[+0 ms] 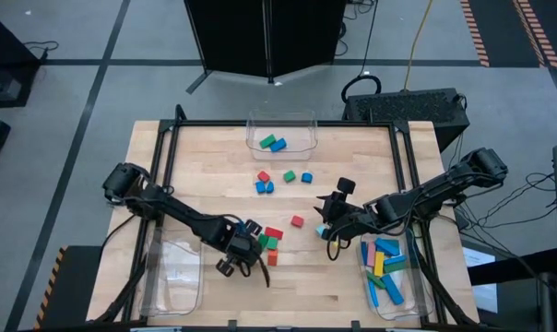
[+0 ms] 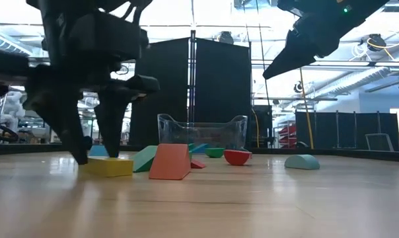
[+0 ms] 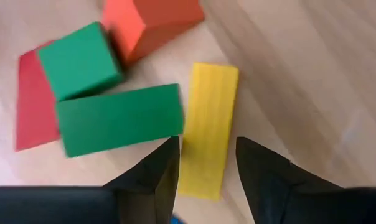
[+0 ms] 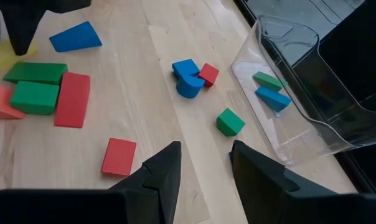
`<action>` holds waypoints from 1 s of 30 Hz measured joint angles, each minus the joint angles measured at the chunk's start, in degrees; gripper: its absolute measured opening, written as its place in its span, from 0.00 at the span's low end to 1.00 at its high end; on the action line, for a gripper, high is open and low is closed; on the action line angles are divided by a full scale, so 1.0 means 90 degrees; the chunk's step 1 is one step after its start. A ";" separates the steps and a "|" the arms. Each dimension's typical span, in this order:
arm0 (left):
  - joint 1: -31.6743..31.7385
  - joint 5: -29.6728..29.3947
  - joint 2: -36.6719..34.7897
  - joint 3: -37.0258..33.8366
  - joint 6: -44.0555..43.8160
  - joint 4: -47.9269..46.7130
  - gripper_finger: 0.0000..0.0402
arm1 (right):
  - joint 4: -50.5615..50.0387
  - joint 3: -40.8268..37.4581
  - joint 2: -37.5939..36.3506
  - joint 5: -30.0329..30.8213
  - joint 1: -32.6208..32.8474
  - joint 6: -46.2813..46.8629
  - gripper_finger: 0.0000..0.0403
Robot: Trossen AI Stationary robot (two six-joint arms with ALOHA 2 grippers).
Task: Sort blocks by size
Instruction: Put the yellow rectangle block into the bottom right transparent bin
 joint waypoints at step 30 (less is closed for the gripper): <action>0.0901 0.0518 -0.1045 0.0056 -0.0668 0.0363 0.10 | 0.0102 0.0000 0.0000 -0.1501 0.0029 -0.0633 0.34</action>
